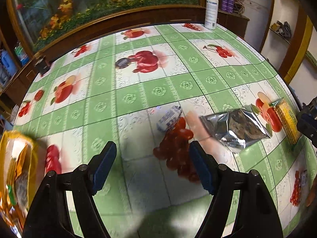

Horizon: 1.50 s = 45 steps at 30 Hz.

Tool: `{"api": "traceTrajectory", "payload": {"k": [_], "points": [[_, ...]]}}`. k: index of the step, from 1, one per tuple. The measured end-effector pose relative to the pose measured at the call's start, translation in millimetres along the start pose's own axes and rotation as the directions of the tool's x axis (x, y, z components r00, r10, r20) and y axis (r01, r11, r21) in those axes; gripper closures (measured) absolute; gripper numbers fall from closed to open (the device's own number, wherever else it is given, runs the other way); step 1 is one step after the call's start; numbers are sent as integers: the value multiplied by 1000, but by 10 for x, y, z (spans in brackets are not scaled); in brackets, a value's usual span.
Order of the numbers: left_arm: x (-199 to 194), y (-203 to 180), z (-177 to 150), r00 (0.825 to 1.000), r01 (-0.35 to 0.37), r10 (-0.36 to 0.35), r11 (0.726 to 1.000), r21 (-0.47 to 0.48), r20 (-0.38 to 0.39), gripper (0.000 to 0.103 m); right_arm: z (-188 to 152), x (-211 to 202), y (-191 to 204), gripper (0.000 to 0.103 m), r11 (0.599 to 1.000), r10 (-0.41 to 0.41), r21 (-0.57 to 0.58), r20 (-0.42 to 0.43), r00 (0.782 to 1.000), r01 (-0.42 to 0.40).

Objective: Organize snacks
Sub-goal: 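Reach left tool toward the small white candy while right tool reaches the yellow WEIDAN cracker pack, then grasp the small white candy with left tool while right tool grasps the WEIDAN cracker pack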

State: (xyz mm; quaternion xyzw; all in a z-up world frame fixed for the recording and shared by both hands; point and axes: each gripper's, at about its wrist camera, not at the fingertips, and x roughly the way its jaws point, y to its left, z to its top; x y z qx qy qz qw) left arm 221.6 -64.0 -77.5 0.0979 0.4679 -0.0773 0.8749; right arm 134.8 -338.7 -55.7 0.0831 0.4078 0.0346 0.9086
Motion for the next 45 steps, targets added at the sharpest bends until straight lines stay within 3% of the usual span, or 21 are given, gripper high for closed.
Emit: {"api": "traceTrajectory", "payload": {"k": [5,9,10,12,13,14,15,20,22,23,24,29,37,45], "points": [[217,-35,78,1000,-7,8,1000,26,-9,27,-2,110,10,32,999,-41,-31,-22,999,41],[276,14,110,999,37,-37,999,-1,16,30,-11,181,7,31,997,-65,-48,-35,997,64],[286,29,119,998,52,-52,999,-11,19,34,-6,206,6,29,996,-72,-51,-40,997,70],[277,59,128,995,99,-98,995,-29,25,65,-11,262,0,28,995,-82,-54,-52,995,79],[267,51,132,995,99,-99,995,-26,28,73,-16,297,-2,28,995,-83,-55,-62,995,80],[260,34,134,995,92,-92,996,-16,30,89,-23,344,0,26,994,-95,-59,-78,992,91],[248,18,127,995,95,-94,996,-6,31,92,-32,392,20,24,991,-119,-75,-92,989,112],[214,25,78,993,114,-114,993,3,36,92,-11,468,83,25,986,-138,-109,-114,984,126],[190,67,38,991,128,-128,992,-12,35,92,-17,459,126,35,983,-146,-127,-110,983,132],[177,84,17,991,133,-132,991,-17,34,92,-15,447,136,52,983,-145,-126,-109,983,131],[166,101,-2,991,134,-133,991,-20,32,92,-11,434,137,54,987,-121,-115,-114,986,108],[37,219,-140,984,177,-175,982,-63,36,92,-54,366,175,55,994,-70,-90,-117,991,60],[-409,443,-464,975,213,-201,968,-134,92,92,-82,-48,395,55,997,29,-63,-41,999,-31],[-770,679,-805,988,97,-72,977,-189,136,92,-135,-210,948,55,984,126,-122,-20,992,-128]]}}
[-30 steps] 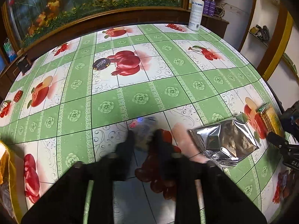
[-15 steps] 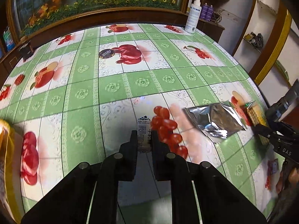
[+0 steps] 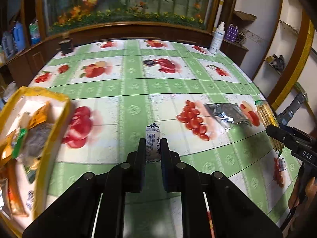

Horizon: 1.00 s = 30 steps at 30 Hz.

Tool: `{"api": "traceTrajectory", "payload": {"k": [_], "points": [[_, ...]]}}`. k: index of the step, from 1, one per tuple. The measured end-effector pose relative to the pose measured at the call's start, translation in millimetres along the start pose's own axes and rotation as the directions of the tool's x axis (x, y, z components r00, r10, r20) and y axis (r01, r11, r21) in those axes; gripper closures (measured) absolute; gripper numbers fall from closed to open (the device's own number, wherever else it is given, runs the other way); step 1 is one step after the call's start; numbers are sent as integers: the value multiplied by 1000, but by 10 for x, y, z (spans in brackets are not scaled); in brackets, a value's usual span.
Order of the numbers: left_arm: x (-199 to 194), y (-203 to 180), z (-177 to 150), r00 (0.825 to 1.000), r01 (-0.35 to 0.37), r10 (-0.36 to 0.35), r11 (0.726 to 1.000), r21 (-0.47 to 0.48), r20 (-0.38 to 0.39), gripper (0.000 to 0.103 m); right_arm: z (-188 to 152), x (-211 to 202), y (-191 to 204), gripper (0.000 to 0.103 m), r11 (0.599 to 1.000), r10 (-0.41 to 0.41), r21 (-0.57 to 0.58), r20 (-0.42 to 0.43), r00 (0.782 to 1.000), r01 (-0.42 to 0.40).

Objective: Organize snacks
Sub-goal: 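Grasp the small white candy with left tool while right tool grasps the WEIDAN cracker pack, then carry the candy with left tool while right tool carries the WEIDAN pack, release both in tray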

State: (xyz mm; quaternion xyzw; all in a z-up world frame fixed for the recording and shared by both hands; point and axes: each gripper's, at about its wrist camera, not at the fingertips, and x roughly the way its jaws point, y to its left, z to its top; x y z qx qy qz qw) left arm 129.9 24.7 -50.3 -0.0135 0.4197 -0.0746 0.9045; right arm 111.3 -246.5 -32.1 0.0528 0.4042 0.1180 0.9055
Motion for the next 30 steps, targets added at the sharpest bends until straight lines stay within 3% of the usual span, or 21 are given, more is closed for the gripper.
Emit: {"api": "traceTrajectory", "payload": {"k": [6,12,30], "points": [[-221,248,-175,991,-129,130,991,-36,20,92,-27,113,425,55,996,76,-40,-16,997,-77],[-385,477,-296,976,-212,215,975,-72,29,92,-43,227,790,55,984,159,-68,-47,986,-162],[-646,1119,-455,949,-306,315,934,-186,23,92,6,376,1742,55,939,290,-161,-106,951,-304]]}}
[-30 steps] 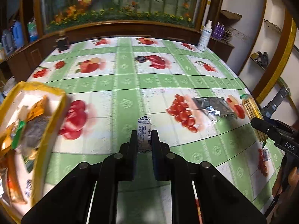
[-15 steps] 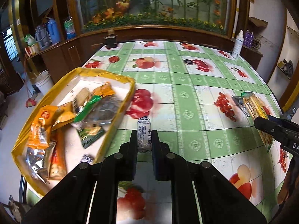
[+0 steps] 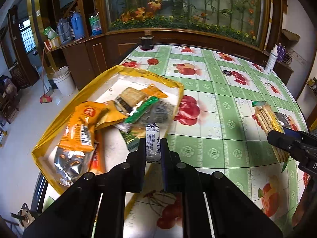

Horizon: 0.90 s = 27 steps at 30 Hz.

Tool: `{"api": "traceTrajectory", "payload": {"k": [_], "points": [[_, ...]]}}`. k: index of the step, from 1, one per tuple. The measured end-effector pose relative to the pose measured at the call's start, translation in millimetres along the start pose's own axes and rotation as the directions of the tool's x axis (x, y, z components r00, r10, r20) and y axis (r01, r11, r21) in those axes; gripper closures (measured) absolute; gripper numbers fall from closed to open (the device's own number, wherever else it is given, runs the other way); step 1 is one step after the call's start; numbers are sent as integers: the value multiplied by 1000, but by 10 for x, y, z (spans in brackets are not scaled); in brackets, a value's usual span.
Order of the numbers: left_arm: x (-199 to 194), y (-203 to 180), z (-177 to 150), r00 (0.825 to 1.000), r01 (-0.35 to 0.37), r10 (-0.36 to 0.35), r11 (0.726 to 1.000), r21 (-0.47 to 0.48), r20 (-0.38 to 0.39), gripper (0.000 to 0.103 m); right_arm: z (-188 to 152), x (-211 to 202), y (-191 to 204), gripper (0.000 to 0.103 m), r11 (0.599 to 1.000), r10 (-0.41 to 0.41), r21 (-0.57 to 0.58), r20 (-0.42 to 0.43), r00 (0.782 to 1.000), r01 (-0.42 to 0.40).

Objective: Organize snacks
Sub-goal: 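Carry the candy with left tool while right tool carries the WEIDAN pack, release both in tray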

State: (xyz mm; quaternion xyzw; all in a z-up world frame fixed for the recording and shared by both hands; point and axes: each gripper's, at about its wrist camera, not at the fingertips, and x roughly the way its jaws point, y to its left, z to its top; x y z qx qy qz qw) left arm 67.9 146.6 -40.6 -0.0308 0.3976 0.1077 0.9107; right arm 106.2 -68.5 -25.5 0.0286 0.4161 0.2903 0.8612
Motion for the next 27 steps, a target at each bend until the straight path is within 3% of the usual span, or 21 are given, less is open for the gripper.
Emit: {"api": "traceTrajectory", "payload": {"k": [16,27], "points": [[210,581,-29,998,-27,21,994,-108,-59,92,321,573,749,56,989,111,-95,-30,993,-113],[369,754,-53,995,-41,28,989,-139,-95,92,594,1115,1229,56,974,177,-133,-69,982,-185]]}}
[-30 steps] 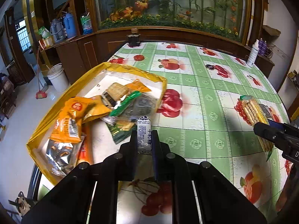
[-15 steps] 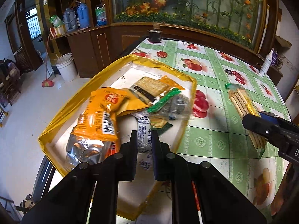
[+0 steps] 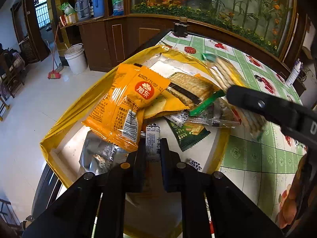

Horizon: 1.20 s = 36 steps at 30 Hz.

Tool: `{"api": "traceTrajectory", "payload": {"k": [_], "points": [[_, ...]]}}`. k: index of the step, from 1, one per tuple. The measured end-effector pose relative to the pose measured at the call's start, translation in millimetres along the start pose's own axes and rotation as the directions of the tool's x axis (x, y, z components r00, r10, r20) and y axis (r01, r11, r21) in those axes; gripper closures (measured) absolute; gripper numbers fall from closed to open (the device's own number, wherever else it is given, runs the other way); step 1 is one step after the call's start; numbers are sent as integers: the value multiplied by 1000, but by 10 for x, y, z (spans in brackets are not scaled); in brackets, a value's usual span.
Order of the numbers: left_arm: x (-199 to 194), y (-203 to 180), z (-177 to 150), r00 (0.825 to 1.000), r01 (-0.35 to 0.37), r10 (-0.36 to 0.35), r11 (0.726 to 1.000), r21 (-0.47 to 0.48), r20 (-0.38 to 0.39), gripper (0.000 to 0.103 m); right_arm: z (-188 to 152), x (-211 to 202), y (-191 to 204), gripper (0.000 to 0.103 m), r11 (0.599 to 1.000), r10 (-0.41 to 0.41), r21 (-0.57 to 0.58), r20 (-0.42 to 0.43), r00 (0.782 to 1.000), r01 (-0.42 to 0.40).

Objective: Organize snacks
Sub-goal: 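Carry the candy with left tool while right tool carries the WEIDAN pack, release both in tray, then withdraw both open tools from the tray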

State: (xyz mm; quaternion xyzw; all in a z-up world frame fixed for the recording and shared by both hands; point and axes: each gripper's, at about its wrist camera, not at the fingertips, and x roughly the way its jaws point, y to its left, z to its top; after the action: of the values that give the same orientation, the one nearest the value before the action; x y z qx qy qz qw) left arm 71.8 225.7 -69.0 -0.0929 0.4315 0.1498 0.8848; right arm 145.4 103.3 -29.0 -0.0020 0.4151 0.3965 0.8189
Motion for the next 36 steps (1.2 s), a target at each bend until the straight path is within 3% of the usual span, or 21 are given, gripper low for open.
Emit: {"api": "traceTrajectory", "payload": {"k": [10,13,18,20,30,36], "points": [[26,57,52,1000,0,0,1000,-17,-13,91,312,556,210,56,999,-1,-51,-40,999,-1],[8,70,50,1000,6,-6,1000,-21,-16,80,323,568,247,53,998,-2,-63,-48,999,-1],[-81,45,35,1000,11,-11,999,-31,4,49,238,383,192,51,999,-12,-51,-20,1000,11],[-127,19,24,1000,16,-16,999,-34,16,43,192,280,133,51,999,-17,-44,-12,1000,16],[-369,-246,-55,995,84,-84,996,14,59,39,-220,-448,-377,48,995,-74,75,57,996,70],[-523,-470,-88,992,89,-94,994,58,83,39,-431,-881,-624,48,985,-127,127,95,987,115]]}}
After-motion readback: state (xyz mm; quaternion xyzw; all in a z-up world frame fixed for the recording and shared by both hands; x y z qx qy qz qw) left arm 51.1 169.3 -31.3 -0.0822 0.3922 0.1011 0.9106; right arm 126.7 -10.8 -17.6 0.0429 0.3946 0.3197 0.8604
